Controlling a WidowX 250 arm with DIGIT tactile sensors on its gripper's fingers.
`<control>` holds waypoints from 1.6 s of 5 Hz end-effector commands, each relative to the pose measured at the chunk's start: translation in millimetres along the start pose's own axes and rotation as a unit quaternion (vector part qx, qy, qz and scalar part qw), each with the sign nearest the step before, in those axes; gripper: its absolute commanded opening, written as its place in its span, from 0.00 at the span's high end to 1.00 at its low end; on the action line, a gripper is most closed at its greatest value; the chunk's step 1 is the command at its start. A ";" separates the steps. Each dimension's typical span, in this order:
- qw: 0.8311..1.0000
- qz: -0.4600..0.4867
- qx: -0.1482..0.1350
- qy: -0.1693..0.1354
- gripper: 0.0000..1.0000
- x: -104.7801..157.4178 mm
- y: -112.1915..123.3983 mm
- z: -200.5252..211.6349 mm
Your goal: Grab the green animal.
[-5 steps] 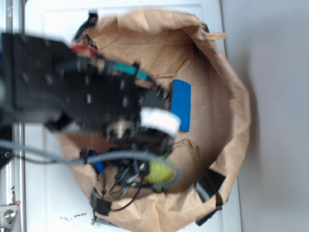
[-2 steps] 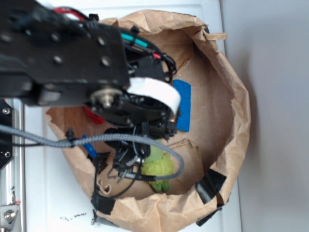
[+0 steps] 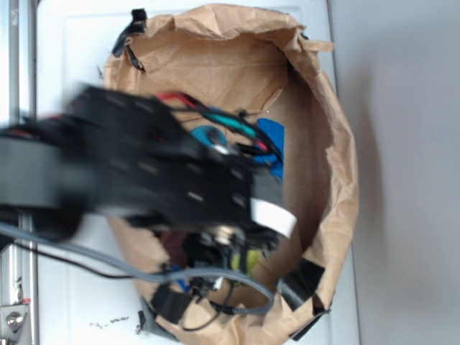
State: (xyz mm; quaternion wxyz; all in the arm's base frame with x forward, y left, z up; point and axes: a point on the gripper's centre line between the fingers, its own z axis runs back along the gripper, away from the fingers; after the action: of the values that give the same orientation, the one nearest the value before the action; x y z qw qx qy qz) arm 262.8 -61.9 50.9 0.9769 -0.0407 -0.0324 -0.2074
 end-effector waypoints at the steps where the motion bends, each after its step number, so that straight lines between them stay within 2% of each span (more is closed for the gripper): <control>1: 0.999 -0.034 0.023 -0.023 0.00 20.9 -20.8 -24.2; 2: 0.999 -0.022 0.012 -0.024 1.00 22.1 -19.9 -18.0; 3: 0.999 -0.021 -0.004 -0.035 1.00 14.9 -16.6 -2.1; 4: 0.998 0.003 -0.034 -0.059 1.00 3.5 4.8 42.0; 5: 0.996 0.020 -0.055 -0.070 1.00 -1.8 29.4 75.7; 6: 0.996 0.044 -0.048 -0.064 1.00 -12.1 48.8 101.5; 7: 0.994 0.093 0.004 -0.063 1.00 -21.1 60.8 125.4; 8: 0.991 0.103 0.010 -0.081 1.00 -25.2 65.6 134.8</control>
State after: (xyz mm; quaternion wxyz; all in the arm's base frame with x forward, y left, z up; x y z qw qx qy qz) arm 257.6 9.0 161.0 0.9889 -0.0593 -0.0737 -0.1144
